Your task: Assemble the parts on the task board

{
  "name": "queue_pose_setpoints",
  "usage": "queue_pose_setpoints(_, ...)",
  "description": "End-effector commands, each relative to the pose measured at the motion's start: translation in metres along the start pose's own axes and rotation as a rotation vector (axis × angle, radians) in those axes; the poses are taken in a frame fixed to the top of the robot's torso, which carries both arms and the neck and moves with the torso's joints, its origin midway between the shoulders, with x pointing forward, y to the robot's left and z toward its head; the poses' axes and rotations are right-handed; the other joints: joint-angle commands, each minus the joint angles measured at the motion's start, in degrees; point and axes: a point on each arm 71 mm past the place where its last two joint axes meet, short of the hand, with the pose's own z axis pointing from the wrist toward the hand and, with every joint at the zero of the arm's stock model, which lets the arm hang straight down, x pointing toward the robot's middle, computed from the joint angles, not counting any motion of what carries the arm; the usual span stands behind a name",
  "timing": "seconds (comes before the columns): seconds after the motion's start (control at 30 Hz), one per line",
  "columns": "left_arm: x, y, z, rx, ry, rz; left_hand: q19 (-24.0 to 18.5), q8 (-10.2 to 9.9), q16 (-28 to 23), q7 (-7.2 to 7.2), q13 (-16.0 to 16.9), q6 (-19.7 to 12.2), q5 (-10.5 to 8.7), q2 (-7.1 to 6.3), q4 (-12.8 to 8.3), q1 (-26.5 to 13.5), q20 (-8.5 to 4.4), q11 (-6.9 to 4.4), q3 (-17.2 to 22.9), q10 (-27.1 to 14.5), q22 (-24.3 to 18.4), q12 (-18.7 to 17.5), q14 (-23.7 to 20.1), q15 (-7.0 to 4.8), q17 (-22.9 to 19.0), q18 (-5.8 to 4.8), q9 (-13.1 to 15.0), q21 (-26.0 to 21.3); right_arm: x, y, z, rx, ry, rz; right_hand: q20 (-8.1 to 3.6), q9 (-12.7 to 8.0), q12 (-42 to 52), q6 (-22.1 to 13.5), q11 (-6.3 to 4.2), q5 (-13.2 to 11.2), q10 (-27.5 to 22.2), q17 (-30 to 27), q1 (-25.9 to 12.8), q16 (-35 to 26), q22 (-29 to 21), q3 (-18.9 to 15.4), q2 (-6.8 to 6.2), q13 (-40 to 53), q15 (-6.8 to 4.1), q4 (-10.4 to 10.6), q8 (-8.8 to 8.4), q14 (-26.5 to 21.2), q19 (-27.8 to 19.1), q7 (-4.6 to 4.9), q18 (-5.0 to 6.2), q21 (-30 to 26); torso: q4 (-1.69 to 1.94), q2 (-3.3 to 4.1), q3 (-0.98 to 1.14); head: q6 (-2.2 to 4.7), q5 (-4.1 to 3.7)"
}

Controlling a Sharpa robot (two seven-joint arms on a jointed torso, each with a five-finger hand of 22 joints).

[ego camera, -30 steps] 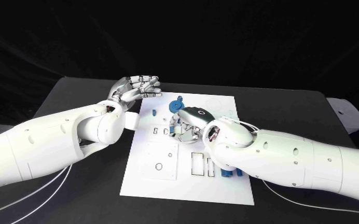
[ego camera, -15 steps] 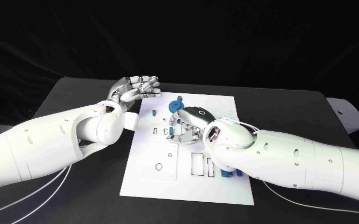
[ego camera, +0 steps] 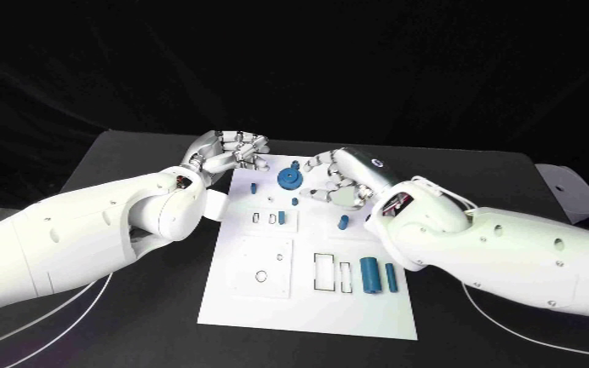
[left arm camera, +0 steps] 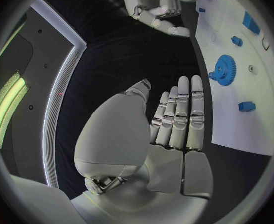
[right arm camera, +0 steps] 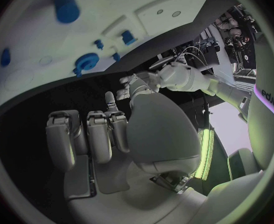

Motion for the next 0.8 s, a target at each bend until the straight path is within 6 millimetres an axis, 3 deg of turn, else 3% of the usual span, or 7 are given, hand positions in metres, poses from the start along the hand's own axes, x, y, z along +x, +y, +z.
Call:
queue_pose_setpoints(0.03,0.012,0.007,-0.001,-0.1,0.183,0.194,3.6,0.9,5.5,-0.97,0.8,1.8,0.0,-0.09,0.2,-1.6,-2.01,-1.35,-0.4,3.3,1.7,1.3,4.8,-1.69,4.1,0.32,0.7,3.6,-0.022,-0.015,-0.005,0.032,-0.069,0.193,-0.19,0.2,-0.2,0.9,-0.51,0.5,1.6,11.0,0.6,-0.2,12.7,0.4,-0.02,10.5,-0.37,0.1,0.72,5.1,4.2,-0.21,0.53,-0.3,-0.18,-0.9,0.13,-0.24,0.32)
queue_pose_setpoints(0.2,0.015,0.01,0.002,-0.234,0.3,0.401,8.5,2.8,41.2,-3.27,9.0,2.7,-0.02,1.75,0.6,-10.6,-5.15,-4.28,-3.7,9.4,8.5,11.6,13.6,-4.37,39.1,0.1,3.4,15.1,-0.053,-0.046,-0.023,0.137,-0.099,0.261,-0.57,0.7,-0.1,2.3,-1.02,1.2,1.7,11.1,0.4,-0.2,12.7,0.4,0.12,10.6,-0.8,0.3,2.08,5.1,4.2,-0.78,0.52,-0.3,-0.11,-1.58,0.39,-0.4,0.84)
queue_pose_setpoints(0.33,0.017,0.01,0.006,-0.345,0.361,0.586,5.0,8.8,52.1,-4.22,28.9,0.3,-0.04,3.65,0.4,-13.3,-5.72,-4.82,-6.8,0.1,21.2,34.2,14.6,-4.91,52.5,-0.42,10.0,29.0,-0.068,-0.064,-0.036,0.195,-0.111,0.276,-0.65,0.8,-0.1,2.5,-1.11,1.2,1.7,11.0,0.3,-0.2,12.7,0.4,0.08,10.6,-0.88,0.3,2.33,5.1,4.2,-0.88,0.53,-0.3,-0.39,-2.07,0.84,-0.73,1.32)
queue_pose_setpoints(0.4,0.019,0.009,0.009,-0.393,0.383,0.673,5.9,11.9,54.8,-4.77,39.2,0.2,-0.06,4.25,0.3,-13.6,-5.91,-5.39,-7.9,1.4,28.4,44.9,15.7,-5.37,55.9,-1.3,12.8,34.8,-0.072,-0.069,-0.041,0.213,-0.111,0.276,-0.67,0.8,-0.2,2.5,-1.13,1.2,1.7,11.0,0.2,-0.2,12.7,0.4,0.06,10.6,-0.9,0.3,2.39,5.1,4.2,-0.9,0.53,-0.3,-0.44,-2.24,1.03,-0.8,1.49)
queue_pose_setpoints(0.5,0.024,0.005,0.016,-0.444,0.397,0.767,5.8,14.7,55.9,-5.18,44.8,-0.4,-0.27,4.89,0.5,-14.1,-6.0,-5.62,-9.3,1.8,32.5,50.7,16.1,-5.52,57.3,-1.68,15.6,38.2,-0.075,-0.073,-0.045,0.231,-0.106,0.273,-0.71,0.9,-0.2,2.5,-1.16,1.2,1.7,11.0,0.1,-0.3,12.7,0.3,0.02,10.5,-0.93,0.3,2.45,5.1,4.2,-0.91,0.54,-0.3,-0.47,-2.43,1.24,-0.96,1.59)
queue_pose_setpoints(0.67,0.031,0.001,0.025,-0.507,0.389,0.88,0.0,16.9,47.3,-4.89,37.6,-2.8,-0.27,5.51,0.5,-14.4,-5.75,-5.27,-10.8,-4.7,23.0,44.7,12.4,-5.27,47.6,-0.09,18.3,32.5,-0.077,-0.078,-0.049,0.252,-0.102,0.264,-0.72,0.9,-0.3,2.5,-1.16,1.2,1.6,10.9,0.1,-0.3,12.6,0.3,-0.02,10.5,-0.95,0.3,2.48,5.0,4.1,-0.92,0.57,-0.5,-0.41,-2.58,1.44,-1.17,1.48)
queue_pose_setpoints(0.8,0.036,0.0,0.032,-0.531,0.395,0.944,0.2,17.4,47.3,-4.77,36.7,-3.6,-0.11,6.19,0.5,-14.0,-5.68,-5.22,-10.9,-5.3,22.9,44.1,12.8,-5.22,47.9,-0.08,19.0,32.2,-0.079,-0.081,-0.052,0.266,-0.101,0.257,-0.74,0.9,-0.2,2.4,-1.17,1.2,1.6,10.9,0.0,-0.3,12.6,0.2,-0.04,10.5,-0.97,0.4,2.5,5.0,4.1,-0.93,0.58,-0.5,-0.39,-2.59,1.51,-1.31,1.5)
